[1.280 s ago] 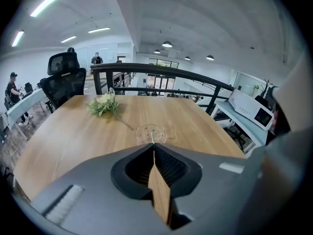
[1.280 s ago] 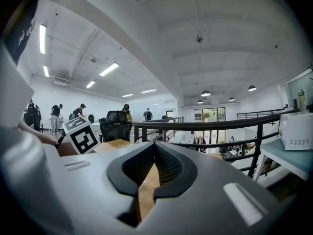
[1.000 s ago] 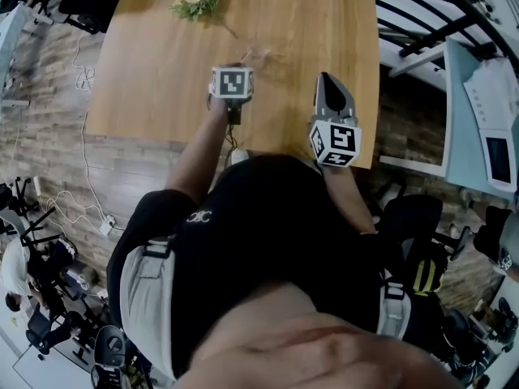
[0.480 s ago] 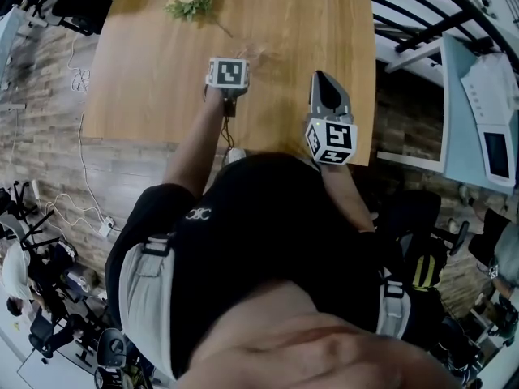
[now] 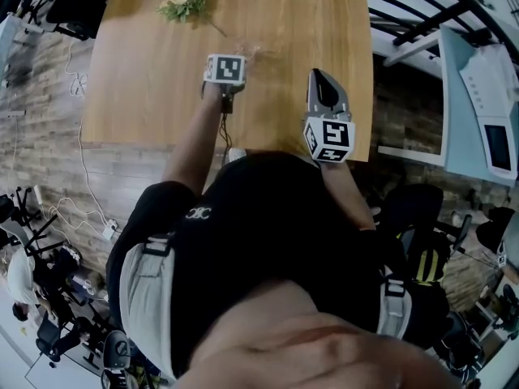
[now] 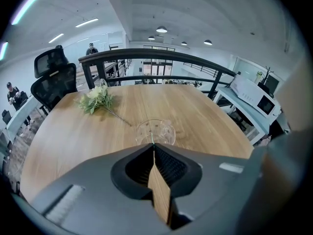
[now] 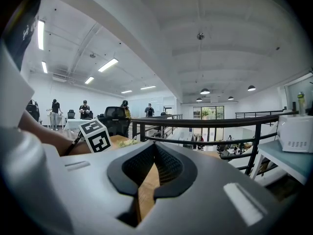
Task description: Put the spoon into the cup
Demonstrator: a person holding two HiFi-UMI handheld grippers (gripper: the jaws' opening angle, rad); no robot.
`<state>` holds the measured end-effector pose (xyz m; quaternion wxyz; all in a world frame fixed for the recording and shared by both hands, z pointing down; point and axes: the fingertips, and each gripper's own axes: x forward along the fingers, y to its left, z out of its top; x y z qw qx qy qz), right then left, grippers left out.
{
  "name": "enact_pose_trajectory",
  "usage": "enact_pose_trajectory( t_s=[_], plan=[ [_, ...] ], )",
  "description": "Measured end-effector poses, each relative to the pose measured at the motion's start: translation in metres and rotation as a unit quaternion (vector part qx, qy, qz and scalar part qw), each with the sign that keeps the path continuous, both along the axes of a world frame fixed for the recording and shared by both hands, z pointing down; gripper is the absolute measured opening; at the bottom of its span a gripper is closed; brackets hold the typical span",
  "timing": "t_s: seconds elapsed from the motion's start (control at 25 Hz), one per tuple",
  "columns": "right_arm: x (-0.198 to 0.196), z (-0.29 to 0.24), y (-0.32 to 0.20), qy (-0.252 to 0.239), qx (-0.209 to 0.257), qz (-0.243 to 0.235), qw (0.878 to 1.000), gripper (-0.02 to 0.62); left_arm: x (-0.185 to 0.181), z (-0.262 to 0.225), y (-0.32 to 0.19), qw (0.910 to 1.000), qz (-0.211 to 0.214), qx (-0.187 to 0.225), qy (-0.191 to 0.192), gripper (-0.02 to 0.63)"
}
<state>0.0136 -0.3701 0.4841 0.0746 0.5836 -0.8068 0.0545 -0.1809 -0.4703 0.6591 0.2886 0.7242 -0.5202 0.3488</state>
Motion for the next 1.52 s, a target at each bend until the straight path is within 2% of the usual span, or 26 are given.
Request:
enact_pose_trajectory(
  t_s=[0.12, 0.28, 0.48, 0.64, 0.72, 0.88, 1.0, 1.12, 1.2, 1.4, 1.52],
  plan=[
    [0.002, 0.002, 0.001, 0.0, -0.002, 0.002, 1.0, 0.0, 0.003, 0.009, 0.0, 0.9999, 0.0, -0.012, 0.008, 0.02],
    [0.005, 0.004, 0.001, 0.0, -0.005, 0.007, 1.0, 0.0, -0.004, 0.005, -0.011, 0.9999, 0.002, 0.008, -0.014, 0.021],
    [0.009, 0.006, 0.001, 0.0, -0.009, 0.012, 1.0, 0.0, 0.002, 0.018, -0.009, 0.9998, 0.004, -0.018, 0.002, 0.021],
    [0.014, 0.011, 0.003, 0.0, -0.015, 0.016, 1.0, 0.0, -0.002, 0.013, -0.014, 0.9999, 0.001, 0.001, -0.015, 0.024],
    [0.016, 0.013, 0.005, -0.001, -0.017, 0.018, 1.0, 0.0, -0.004, 0.012, -0.014, 0.9997, -0.001, 0.007, -0.022, 0.051],
    [0.019, 0.013, 0.007, -0.002, -0.019, 0.02, 1.0, 0.0, 0.002, 0.018, -0.006, 1.0, 0.0, -0.008, -0.002, 0.083],
    [0.019, 0.015, 0.007, -0.002, -0.021, 0.018, 1.0, 0.0, -0.004, 0.009, -0.006, 0.9998, 0.001, 0.008, -0.019, 0.094],
    [0.018, 0.016, 0.007, -0.003, -0.021, 0.013, 1.0, 0.0, 0.004, 0.01, 0.002, 1.0, 0.006, 0.006, 0.001, 0.094],
    [0.018, 0.015, 0.007, -0.006, -0.019, 0.008, 1.0, 0.0, 0.004, 0.005, 0.006, 0.9998, 0.0, 0.018, 0.01, 0.085],
    [0.013, 0.013, 0.008, -0.013, -0.014, -0.005, 1.0, 0.0, -0.011, -0.021, 0.014, 0.9965, -0.037, 0.075, 0.006, 0.014],
    [0.003, 0.011, 0.012, -0.015, -0.012, -0.014, 1.0, 0.0, -0.02, -0.039, 0.026, 0.9939, -0.052, 0.097, 0.008, 0.012]
  ],
)
